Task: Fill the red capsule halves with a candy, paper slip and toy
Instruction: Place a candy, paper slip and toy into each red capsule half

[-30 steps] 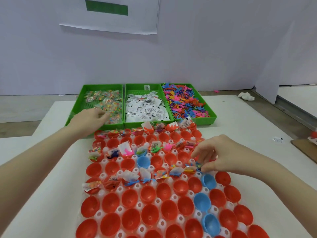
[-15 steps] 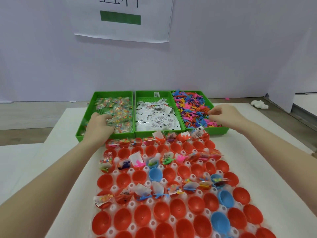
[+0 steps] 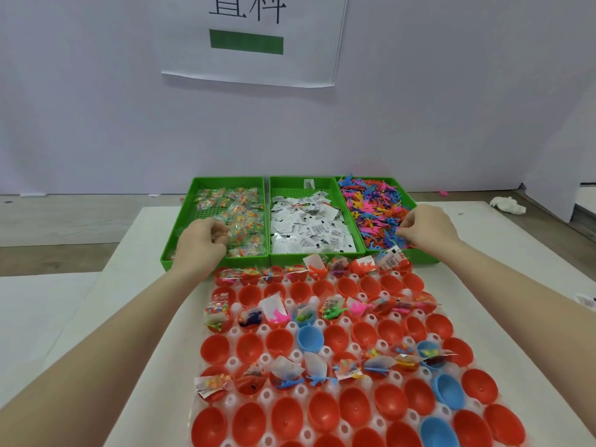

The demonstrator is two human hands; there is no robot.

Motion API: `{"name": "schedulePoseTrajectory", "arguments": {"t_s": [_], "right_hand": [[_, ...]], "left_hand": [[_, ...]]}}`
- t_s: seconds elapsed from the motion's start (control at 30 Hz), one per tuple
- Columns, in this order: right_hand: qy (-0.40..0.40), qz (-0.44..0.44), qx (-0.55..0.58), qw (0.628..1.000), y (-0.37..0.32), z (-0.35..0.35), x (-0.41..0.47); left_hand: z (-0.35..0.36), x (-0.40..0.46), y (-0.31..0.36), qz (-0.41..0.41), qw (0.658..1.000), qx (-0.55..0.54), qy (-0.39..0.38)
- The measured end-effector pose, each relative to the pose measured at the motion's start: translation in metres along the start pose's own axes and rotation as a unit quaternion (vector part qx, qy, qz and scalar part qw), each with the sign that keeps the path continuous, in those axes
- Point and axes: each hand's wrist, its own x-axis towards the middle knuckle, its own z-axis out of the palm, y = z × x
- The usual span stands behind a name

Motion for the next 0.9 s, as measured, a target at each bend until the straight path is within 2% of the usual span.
{"name": "schedulePoseTrajectory", "arguments": {"t_s": [0.1, 0.17, 0.23, 0.3, 0.37, 0.43, 0.5, 0.57, 0.73, 0.83, 0.9], "right_hand": [[0.091, -0.027, 0.057, 0.994, -0.009, 0.000, 0.000], [0.059, -0.061, 0.141, 0.986, -0.026, 0.000, -0.001], [-0.019, -0.111, 0.165, 0.980, -0.044, 0.001, -0.004], [-0.098, -0.160, 0.138, 0.973, -0.063, 0.000, -0.010], [-0.167, -0.198, 0.040, 0.965, -0.076, 0.001, -0.015], [-0.207, -0.196, -0.071, 0.956, -0.084, 0.005, -0.016], [-0.226, -0.181, -0.094, 0.953, -0.086, 0.010, -0.016], [-0.207, -0.169, -0.077, 0.961, -0.084, 0.013, -0.016], [-0.087, -0.145, 0.018, 0.985, -0.074, 0.008, -0.015], [-0.066, -0.160, 0.090, 0.981, -0.073, 0.003, -0.014], [-0.054, -0.178, 0.090, 0.979, -0.076, 0.001, -0.015]], "left_hand": [[0.000, 0.003, 0.000, -0.012, 1.000, 0.001, 0.003], [0.000, 0.005, 0.000, -0.022, 1.000, 0.009, -0.003], [0.000, 0.005, -0.001, -0.020, 1.000, 0.007, -0.010], [0.002, 0.004, -0.002, -0.011, 1.000, 0.023, -0.013], [0.002, 0.004, -0.003, -0.004, 0.999, 0.044, -0.013], [0.002, 0.004, -0.004, 0.001, 0.998, 0.058, -0.014], [0.002, 0.004, -0.004, 0.007, 0.998, 0.061, -0.014], [0.002, 0.003, -0.004, 0.013, 0.999, 0.050, -0.010], [0.000, 0.001, -0.001, 0.029, 1.000, 0.011, -0.005], [0.000, -0.002, 0.001, 0.038, 0.999, -0.009, 0.012], [0.001, -0.002, 0.000, 0.039, 0.999, -0.012, 0.021]]}}
